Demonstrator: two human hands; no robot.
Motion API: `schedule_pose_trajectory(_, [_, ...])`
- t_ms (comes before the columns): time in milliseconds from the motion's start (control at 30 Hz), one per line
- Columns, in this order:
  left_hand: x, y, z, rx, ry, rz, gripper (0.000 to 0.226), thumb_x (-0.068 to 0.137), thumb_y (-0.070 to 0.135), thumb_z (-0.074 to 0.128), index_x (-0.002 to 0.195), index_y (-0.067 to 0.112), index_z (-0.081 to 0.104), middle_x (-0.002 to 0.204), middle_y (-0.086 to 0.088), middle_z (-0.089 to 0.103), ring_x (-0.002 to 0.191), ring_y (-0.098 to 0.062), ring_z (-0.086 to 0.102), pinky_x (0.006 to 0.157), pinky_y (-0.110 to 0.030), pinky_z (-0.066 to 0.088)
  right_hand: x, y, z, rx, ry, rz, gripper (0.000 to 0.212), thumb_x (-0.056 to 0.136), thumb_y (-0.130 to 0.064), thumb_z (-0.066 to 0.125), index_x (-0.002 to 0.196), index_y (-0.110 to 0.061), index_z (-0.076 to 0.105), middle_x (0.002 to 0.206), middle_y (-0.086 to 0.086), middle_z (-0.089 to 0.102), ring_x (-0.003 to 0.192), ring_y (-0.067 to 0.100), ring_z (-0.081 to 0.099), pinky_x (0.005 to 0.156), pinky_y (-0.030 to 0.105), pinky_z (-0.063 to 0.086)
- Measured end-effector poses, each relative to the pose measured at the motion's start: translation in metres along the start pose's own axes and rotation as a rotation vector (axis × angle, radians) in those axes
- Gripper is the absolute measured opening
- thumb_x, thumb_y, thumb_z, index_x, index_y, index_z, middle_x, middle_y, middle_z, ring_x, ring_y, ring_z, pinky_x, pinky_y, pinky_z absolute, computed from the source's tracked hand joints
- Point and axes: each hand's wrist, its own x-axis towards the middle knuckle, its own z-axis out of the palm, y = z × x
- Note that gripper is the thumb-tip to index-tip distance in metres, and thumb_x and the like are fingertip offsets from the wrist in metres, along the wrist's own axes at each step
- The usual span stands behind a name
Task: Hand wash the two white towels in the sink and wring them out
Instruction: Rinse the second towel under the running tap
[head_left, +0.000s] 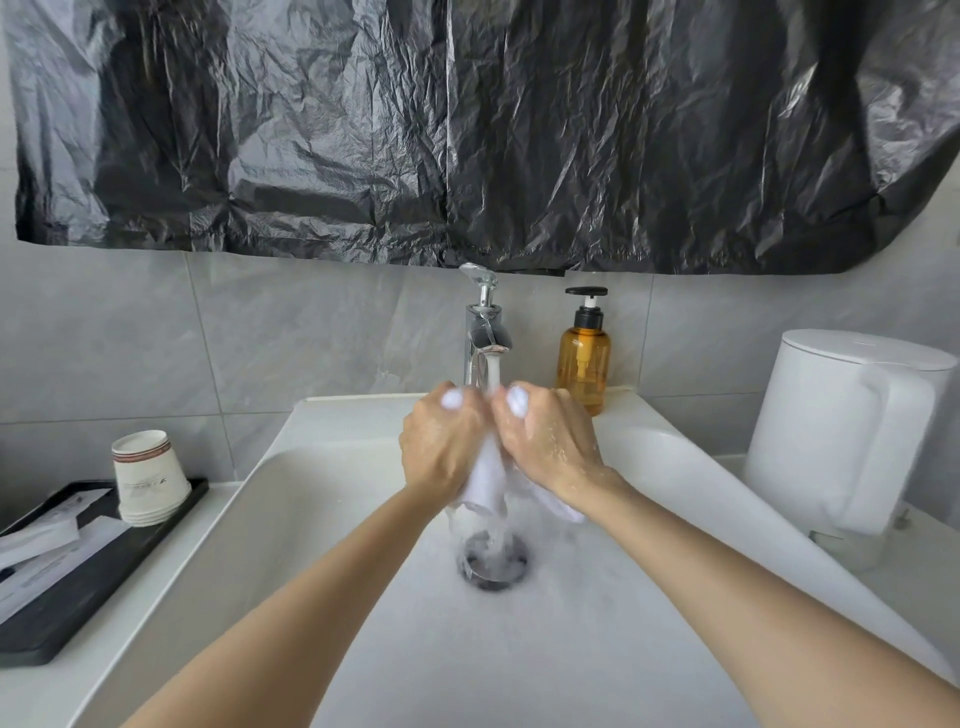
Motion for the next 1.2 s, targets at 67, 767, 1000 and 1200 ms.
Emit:
schedule_pose_trajectory(67, [0.006, -0.008, -0.004, 0.028, -0.092, 0.021, 0.039, 0.089, 0.050, 0.045, 0.068, 0.017, 0.046, 0.074, -0.006, 0.058, 0.080, -0.033, 0.056, 0.073, -0.041, 0.045, 0.000, 0.003, -0.003, -0.014, -0.079, 0.011, 0.040, 0.098, -0.053, 0.036, 0.088, -0.018, 0.051, 0.077, 0.011, 0.067, 0.073, 0.033, 0.059, 0.063, 0.037, 0.045])
schedule_pose_trajectory(767, [0.017, -0.015, -0.027, -0.331, -0.298, -0.350, 0.044, 0.077, 0.052, 0.075, 0.100, 0.015, 0.067, 0.081, -0.004, 0.073, 0.060, -0.013, 0.067, 0.048, -0.018, 0.046, 0.017, 0.007, 0.010, 0.992, -0.296, 0.489, 0.025, 0.093, -0.039, 0.060, 0.114, -0.026, 0.062, 0.121, -0.001, 0.064, 0.114, 0.016, 0.058, 0.091, 0.025, 0.043])
schedule_pose_trajectory(1000, [0.010, -0.004, -0.018, -0.376, -0.350, -0.317, 0.073, 0.069, 0.089, 0.046, 0.120, 0.038, 0.058, 0.105, 0.001, 0.072, 0.094, -0.016, 0.069, 0.067, -0.030, 0.051, -0.002, -0.023, 0.025, 0.783, -0.078, 0.456, 0.039, 0.080, -0.062, 0.064, 0.109, -0.036, 0.061, 0.103, -0.014, 0.067, 0.094, -0.001, 0.061, 0.081, 0.022, 0.048])
schedule_pose_trajectory(1200, [0.005, -0.011, -0.010, -0.225, -0.155, -0.318, 0.081, 0.057, 0.090, 0.035, 0.104, 0.032, 0.067, 0.102, -0.003, 0.072, 0.099, -0.028, 0.066, 0.095, -0.046, 0.051, -0.003, -0.037, 0.041, 0.531, 0.144, 0.559, 0.038, 0.082, -0.059, 0.058, 0.091, -0.023, 0.057, 0.087, -0.007, 0.062, 0.088, 0.016, 0.063, 0.065, 0.024, 0.042])
